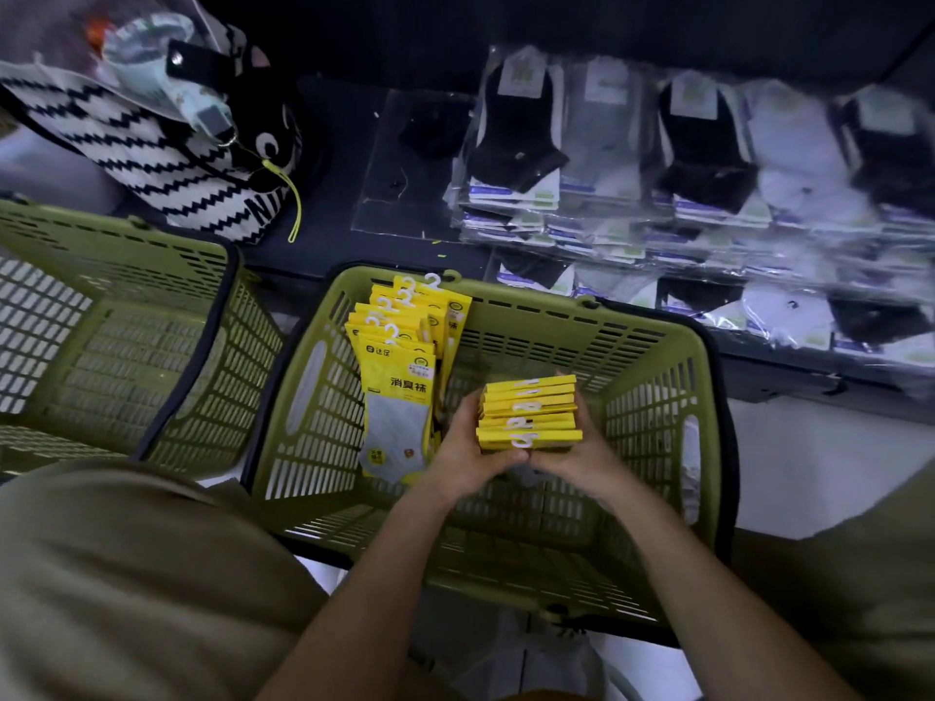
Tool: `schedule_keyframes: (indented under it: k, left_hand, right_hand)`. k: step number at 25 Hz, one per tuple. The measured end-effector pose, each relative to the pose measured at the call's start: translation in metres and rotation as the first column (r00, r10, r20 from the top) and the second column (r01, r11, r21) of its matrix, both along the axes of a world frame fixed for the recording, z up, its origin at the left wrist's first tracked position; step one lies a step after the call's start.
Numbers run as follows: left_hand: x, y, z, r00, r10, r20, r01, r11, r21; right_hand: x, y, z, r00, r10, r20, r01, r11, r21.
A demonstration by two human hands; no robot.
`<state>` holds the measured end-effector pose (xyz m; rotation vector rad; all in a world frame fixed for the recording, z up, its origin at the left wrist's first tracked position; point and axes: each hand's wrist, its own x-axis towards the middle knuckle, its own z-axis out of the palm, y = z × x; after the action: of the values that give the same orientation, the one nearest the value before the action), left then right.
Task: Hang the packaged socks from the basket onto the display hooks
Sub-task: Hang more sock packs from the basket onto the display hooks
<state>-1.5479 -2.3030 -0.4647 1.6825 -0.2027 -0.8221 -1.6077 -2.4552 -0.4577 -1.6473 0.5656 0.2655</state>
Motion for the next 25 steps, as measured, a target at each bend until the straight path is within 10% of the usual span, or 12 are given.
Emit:
schedule_keyframes:
  k: [25]
  left_hand:
    - [0.026, -0.018, 0.068, 0.983, 0.062, 0.170, -0.073, 0.995, 0.062]
  right_hand:
    - [0.017, -0.025, 0.067, 0.970, -0.124, 0.208, 0.147, 0.984, -0.099]
